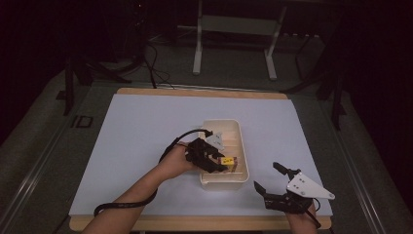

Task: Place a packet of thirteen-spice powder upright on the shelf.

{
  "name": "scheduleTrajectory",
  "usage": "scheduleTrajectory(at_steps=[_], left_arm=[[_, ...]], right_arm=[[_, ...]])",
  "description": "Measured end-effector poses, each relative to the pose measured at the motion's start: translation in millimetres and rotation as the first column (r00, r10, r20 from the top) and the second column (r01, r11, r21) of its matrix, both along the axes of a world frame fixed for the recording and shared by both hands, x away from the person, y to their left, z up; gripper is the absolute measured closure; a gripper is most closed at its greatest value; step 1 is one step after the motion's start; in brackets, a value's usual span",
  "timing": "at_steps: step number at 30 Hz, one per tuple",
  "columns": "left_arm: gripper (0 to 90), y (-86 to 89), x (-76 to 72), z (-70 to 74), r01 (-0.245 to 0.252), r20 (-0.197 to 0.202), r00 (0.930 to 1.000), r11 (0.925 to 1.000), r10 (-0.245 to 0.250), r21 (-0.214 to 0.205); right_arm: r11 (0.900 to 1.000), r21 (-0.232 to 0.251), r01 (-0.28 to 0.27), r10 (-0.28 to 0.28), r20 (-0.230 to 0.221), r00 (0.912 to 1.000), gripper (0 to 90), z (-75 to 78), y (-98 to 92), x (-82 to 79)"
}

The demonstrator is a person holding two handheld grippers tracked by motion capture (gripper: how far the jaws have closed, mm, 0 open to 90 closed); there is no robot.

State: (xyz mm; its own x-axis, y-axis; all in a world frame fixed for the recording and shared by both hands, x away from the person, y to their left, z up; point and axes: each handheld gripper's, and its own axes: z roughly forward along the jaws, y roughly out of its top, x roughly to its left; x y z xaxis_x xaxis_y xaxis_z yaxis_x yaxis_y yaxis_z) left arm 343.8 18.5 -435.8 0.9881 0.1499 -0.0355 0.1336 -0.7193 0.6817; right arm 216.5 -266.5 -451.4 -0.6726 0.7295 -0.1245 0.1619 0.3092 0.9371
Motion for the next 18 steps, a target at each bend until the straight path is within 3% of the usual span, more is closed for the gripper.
scheduleTrajectory(at_steps=[3,5,6,8,10,11,12,14,16,18], left_arm=[[57.7,6.7,-1.6,6.1,-0.010,0.009,0.9999,0.9997,0.010,-0.021],[51.8,10.0,-2.2,8.7,-0.030,0.030,0.9991,0.9992,0.031,-0.025],[51.5,15.6,-1.9,12.5,-0.064,0.020,0.9977,0.9972,0.065,-0.038],[39.4,20.4,-2.8,15.6,-0.124,0.034,0.9915,0.9914,0.125,-0.041],[32.2,24.7,-3.9,17.4,-0.159,0.060,0.9851,0.9864,0.161,-0.044],[24.9,24.7,-3.9,17.4,-0.159,0.060,0.9851,0.9864,0.161,-0.044],[18.9,29.0,-3.9,18.2,-0.188,0.064,0.9795,0.9810,0.191,-0.045],[8.8,33.6,-6.4,18.0,-0.190,0.075,0.9782,0.9801,0.194,-0.058],[5.8,38.2,-6.0,18.5,-0.190,0.041,0.9801,0.9778,0.194,-0.087],[1.5,42.9,-6.3,19.1,-0.189,0.031,0.9807,0.9763,0.193,-0.106]], right_arm=[[1.0000,0.000,0.000,0.000,0.000,1.0000,14.6,0.0,0.0,0.0],[1.0000,0.000,0.001,-0.001,-0.003,1.0000,14.5,-0.1,-0.1,0.3],[1.0000,0.000,0.001,-0.001,-0.003,1.0000,14.6,-0.2,0.0,0.4],[1.0000,0.001,0.001,-0.001,-0.003,1.0000,14.6,-0.2,0.0,0.4],[1.0000,-0.001,0.002,-0.002,-0.002,1.0000,14.6,-0.1,0.1,0.3],[1.0000,0.000,0.002,-0.002,-0.001,1.0000,14.6,-0.1,0.1,0.2],[1.0000,-0.001,0.002,-0.002,-0.001,1.0000,14.6,-0.1,0.2,0.2],[1.0000,-0.002,0.002,-0.002,-0.001,1.0000,14.6,-0.2,0.2,0.4],[1.0000,-0.002,0.002,-0.002,-0.003,1.0000,14.6,-0.3,0.3,0.4],[1.0000,-0.003,0.003,-0.003,-0.003,1.0000,14.5,-0.4,0.3,0.6]])
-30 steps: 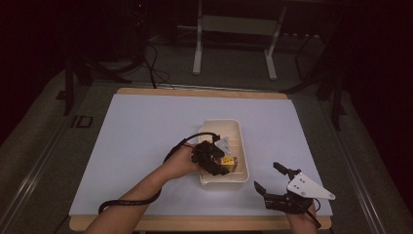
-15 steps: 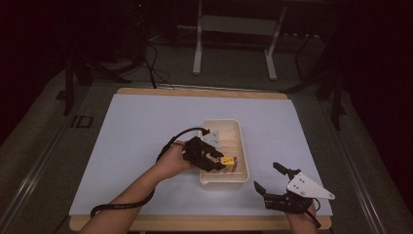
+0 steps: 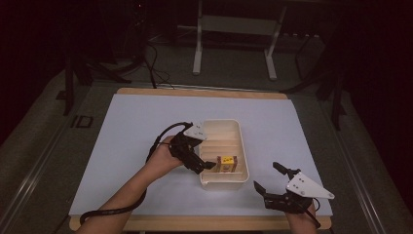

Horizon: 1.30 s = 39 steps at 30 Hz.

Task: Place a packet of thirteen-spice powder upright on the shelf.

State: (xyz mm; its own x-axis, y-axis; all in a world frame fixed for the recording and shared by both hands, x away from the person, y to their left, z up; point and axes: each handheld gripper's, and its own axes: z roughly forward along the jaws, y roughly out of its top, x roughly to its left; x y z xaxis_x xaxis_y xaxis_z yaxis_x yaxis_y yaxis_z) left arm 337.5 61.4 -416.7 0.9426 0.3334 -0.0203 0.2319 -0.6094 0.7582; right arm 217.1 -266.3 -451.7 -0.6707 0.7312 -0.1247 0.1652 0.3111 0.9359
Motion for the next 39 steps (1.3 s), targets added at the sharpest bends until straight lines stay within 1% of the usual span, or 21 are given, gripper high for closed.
scheduleTrajectory(at_steps=[2,5,7,8,9,11,13,16,18,19,20,21,22,23,27,28,30,32,34,35,39], left_arm=[[1.5,3.8,-0.8,0.7,-0.023,0.011,0.9997,0.9997,0.023,-0.012],[1.5,11.6,-0.2,1.2,-0.048,-0.009,0.9988,0.9980,0.047,-0.041],[1.5,14.4,0.0,1.2,-0.052,-0.009,0.9986,0.9980,0.052,-0.035],[1.5,20.0,-1.0,0.5,-0.072,-0.006,0.9974,0.9968,0.072,-0.035],[1.5,22.4,-1.4,0.0,-0.075,-0.013,0.9972,0.9966,0.074,-0.034],[1.5,27.1,-3.0,-0.7,-0.093,-0.001,0.9956,0.9954,0.093,-0.023],[1.5,29.3,-3.4,-1.0,-0.094,-0.010,0.9955,0.9953,0.094,-0.023],[1.5,37.2,-5.2,-1.9,-0.115,-0.020,0.9933,0.9930,0.114,-0.029],[1.6,40.8,-6.6,-2.2,-0.132,-0.013,0.9912,0.9909,0.132,-0.026],[1.5,42.5,-7.1,-2.6,-0.139,-0.020,0.9902,0.9899,0.139,-0.028],[1.5,44.3,-7.9,-2.8,-0.151,-0.012,0.9884,0.9883,0.151,-0.021],[1.6,44.3,-7.9,-2.8,-0.151,-0.012,0.9884,0.9883,0.151,-0.021],[1.5,48.7,-9.5,-3.6,-0.167,-0.013,0.9858,0.9859,0.167,-0.009],[1.6,51.3,-10.6,-3.8,-0.170,-0.007,0.9854,0.9854,0.170,-0.003],[1.6,59.1,-14.2,-5.2,-0.206,0.006,0.9785,0.9785,0.206,0.006],[1.6,59.1,-14.2,-5.2,-0.206,0.006,0.9785,0.9785,0.206,0.006],[1.6,65.6,-17.4,-5.6,-0.235,0.021,0.9718,0.9720,0.235,-0.003],[1.5,67.9,-18.0,-5.7,-0.237,0.020,0.9713,0.9715,0.237,-0.006],[1.6,71.3,-19.4,-6.7,-0.249,0.023,0.9683,0.9686,0.249,-0.002],[1.6,74.4,-20.1,-8.3,-0.255,0.015,0.9669,0.9670,0.255,0.000],[1.5,79.2,-22.0,-11.7,-0.262,0.010,0.9650,0.9650,0.262,0.008]], right_arm=[[1.0000,0.000,0.001,-0.001,-0.001,1.0000,14.5,-0.1,0.0,0.1],[1.0000,0.001,0.002,-0.001,-0.002,1.0000,14.5,-0.3,0.1,0.2],[1.0000,0.000,0.002,-0.002,-0.002,1.0000,14.6,-0.2,0.1,0.1],[1.0000,0.000,0.001,-0.001,-0.001,1.0000,14.5,-0.2,0.2,-0.1],[1.0000,0.001,0.000,0.000,0.001,1.0000,14.5,-0.2,0.3,-0.1],[1.0000,0.001,0.000,0.000,0.002,1.0000,14.5,-0.1,0.4,-0.1],[1.0000,0.001,0.001,-0.001,0.001,1.0000,14.5,-0.2,0.5,-0.1],[1.0000,0.000,0.003,-0.003,0.001,1.0000,14.6,-0.1,0.6,-0.2],[1.0000,-0.001,0.003,-0.003,0.002,1.0000,14.6,-0.1,0.6,-0.2],[1.0000,0.000,0.003,-0.003,0.002,1.0000,14.5,-0.1,0.5,-0.2],[1.0000,0.000,0.003,-0.003,0.002,1.0000,14.6,-0.1,0.5,-0.1],[1.0000,0.000,0.003,-0.003,0.002,1.0000,14.6,-0.1,0.5,-0.1],[1.0000,0.000,0.004,-0.004,0.003,1.0000,14.5,-0.2,0.6,0.0],[1.0000,0.000,0.004,-0.004,0.003,1.0000,14.6,-0.3,0.7,-0.1],[1.0000,-0.001,0.005,-0.005,0.001,1.0000,14.6,-0.5,0.9,-0.1],[1.0000,-0.001,0.005,-0.005,0.001,1.0000,14.6,-0.5,0.9,-0.1],[1.0000,-0.002,0.005,-0.005,-0.001,1.0000,14.5,-0.6,0.9,0.0],[1.0000,-0.002,0.005,-0.005,0.000,1.0000,14.5,-0.6,1.1,-0.1],[1.0000,-0.003,0.004,-0.004,0.004,1.0000,14.5,-0.5,1.3,-0.3],[1.0000,-0.003,0.005,-0.005,0.004,1.0000,14.5,-0.5,1.4,-0.3],[1.0000,-0.003,0.007,-0.007,0.003,1.0000,14.5,-0.5,1.3,-0.4]])
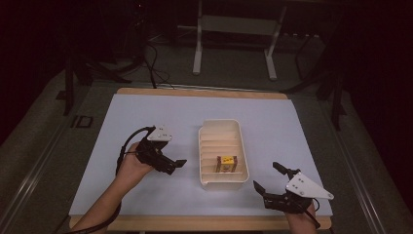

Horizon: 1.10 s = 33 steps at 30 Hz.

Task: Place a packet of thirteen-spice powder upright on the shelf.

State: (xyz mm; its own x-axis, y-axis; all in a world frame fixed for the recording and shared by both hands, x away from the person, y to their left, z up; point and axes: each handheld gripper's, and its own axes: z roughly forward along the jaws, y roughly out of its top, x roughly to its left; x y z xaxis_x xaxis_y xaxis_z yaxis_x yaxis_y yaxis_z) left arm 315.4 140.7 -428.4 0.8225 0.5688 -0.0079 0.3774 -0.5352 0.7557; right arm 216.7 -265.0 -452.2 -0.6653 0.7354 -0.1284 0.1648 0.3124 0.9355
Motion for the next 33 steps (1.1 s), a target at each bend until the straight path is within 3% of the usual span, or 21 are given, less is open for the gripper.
scheduleTrajectory(at_steps=[11,33], left_arm=[[1.6,11.3,-11.3,-15.9,-0.012,-0.017,0.9998,0.9998,0.012,0.015],[1.6,31.4,-25.7,-47.6,-0.025,-0.075,0.9969,0.9996,0.024,-0.014]], right_arm=[[1.0000,0.002,0.003,-0.003,0.009,1.0000,14.5,0.3,-0.5,-0.5],[0.9999,0.009,0.005,-0.005,0.015,0.9999,14.5,0.4,-1.3,-0.6]])
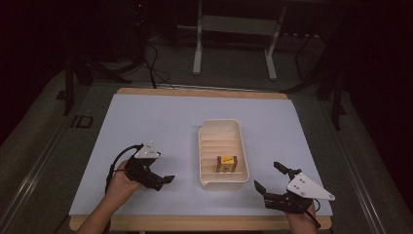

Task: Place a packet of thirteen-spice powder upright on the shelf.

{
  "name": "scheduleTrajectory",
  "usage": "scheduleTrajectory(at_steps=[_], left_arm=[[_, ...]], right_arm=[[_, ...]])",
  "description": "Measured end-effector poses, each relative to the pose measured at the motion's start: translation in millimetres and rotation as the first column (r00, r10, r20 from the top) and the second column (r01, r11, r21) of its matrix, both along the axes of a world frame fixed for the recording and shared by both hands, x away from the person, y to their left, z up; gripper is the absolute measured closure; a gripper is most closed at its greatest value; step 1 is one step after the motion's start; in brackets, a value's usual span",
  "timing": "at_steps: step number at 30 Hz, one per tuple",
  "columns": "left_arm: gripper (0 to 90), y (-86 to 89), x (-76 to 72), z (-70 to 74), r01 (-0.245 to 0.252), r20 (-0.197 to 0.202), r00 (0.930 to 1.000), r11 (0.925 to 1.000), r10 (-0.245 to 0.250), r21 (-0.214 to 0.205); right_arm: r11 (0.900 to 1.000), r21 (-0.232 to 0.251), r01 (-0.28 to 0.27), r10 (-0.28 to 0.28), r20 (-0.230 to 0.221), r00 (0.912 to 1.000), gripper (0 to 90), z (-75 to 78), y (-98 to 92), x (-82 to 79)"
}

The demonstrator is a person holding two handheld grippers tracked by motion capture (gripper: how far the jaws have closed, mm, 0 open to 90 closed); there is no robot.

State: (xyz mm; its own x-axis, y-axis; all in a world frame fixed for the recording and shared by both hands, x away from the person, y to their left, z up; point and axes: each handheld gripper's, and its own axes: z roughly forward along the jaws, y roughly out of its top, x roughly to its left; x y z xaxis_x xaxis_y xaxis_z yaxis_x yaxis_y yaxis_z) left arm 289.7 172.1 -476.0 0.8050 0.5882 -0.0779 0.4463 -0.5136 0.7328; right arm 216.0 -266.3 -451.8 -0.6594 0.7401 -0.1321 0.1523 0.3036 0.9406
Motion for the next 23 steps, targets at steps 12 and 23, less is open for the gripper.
scheduleTrajectory(at_steps=[12,23], left_arm=[[1.6,6.3,-3.5,-8.1,-0.022,-0.004,0.9998,0.9997,0.022,-0.014],[1.6,2.2,-4.7,-14.0,-0.009,-0.009,0.9999,0.9999,0.009,-0.011]], right_arm=[[1.0000,-0.001,-0.003,0.003,0.009,1.0000,14.5,0.4,-0.6,-0.3],[1.0000,0.001,-0.005,0.005,0.010,0.9999,14.5,0.2,-1.1,-0.1]])
